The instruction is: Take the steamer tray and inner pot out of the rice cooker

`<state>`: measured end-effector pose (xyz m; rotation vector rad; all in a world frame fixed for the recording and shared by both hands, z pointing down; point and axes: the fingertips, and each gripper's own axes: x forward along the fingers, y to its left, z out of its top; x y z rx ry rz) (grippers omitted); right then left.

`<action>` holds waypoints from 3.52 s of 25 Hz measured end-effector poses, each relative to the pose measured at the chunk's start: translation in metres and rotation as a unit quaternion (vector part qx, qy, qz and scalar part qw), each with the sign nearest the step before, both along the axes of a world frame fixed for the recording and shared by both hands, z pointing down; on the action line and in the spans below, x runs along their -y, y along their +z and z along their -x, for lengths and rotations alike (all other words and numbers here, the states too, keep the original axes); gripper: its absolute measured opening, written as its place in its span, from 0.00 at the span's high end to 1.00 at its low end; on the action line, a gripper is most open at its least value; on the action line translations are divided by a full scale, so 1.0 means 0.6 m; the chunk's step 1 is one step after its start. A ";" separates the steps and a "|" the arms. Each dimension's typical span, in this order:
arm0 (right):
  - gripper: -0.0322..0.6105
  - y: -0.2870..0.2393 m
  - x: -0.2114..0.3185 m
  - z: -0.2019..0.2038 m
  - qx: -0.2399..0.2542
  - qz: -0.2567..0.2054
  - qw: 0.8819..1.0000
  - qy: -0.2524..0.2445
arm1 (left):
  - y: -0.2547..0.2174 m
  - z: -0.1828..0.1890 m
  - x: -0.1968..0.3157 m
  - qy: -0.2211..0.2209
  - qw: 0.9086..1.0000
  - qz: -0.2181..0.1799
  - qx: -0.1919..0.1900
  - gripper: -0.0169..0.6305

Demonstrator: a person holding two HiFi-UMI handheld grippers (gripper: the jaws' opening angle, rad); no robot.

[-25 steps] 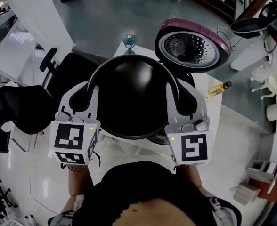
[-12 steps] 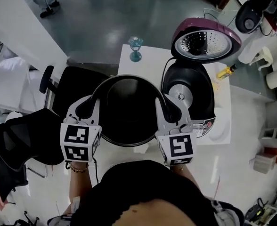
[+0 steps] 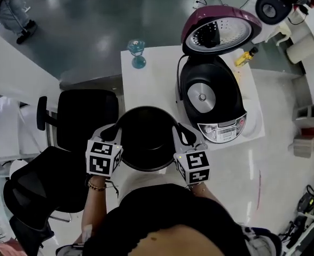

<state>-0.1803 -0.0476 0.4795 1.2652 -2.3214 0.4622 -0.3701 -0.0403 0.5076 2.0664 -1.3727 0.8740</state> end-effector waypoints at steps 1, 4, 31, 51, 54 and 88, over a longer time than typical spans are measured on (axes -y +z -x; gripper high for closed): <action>0.89 0.013 -0.005 -0.003 -0.001 0.011 1.000 0.007 | 0.014 -0.003 0.004 0.011 1.000 0.009 0.002 0.93; 0.89 0.043 -0.014 -0.010 0.005 0.040 0.999 0.032 | 0.043 -0.013 0.017 0.041 0.999 0.027 0.003 0.93; 0.89 0.119 0.006 -0.038 -0.003 0.067 0.994 0.090 | 0.098 -0.042 0.064 0.092 0.995 0.044 -0.012 0.93; 0.86 -0.027 -0.043 -0.067 0.132 -0.049 0.988 0.070 | -0.093 0.029 0.034 -0.048 0.968 -0.202 -0.144 0.91; 0.86 -0.079 -0.050 -0.061 0.150 -0.101 0.982 0.051 | -0.146 0.040 0.005 -0.087 0.951 -0.252 -0.155 0.94; 0.94 -0.124 -0.064 -0.033 0.148 -0.149 0.978 -0.014 | -0.196 0.031 -0.069 -0.133 0.933 -0.317 -0.111 0.94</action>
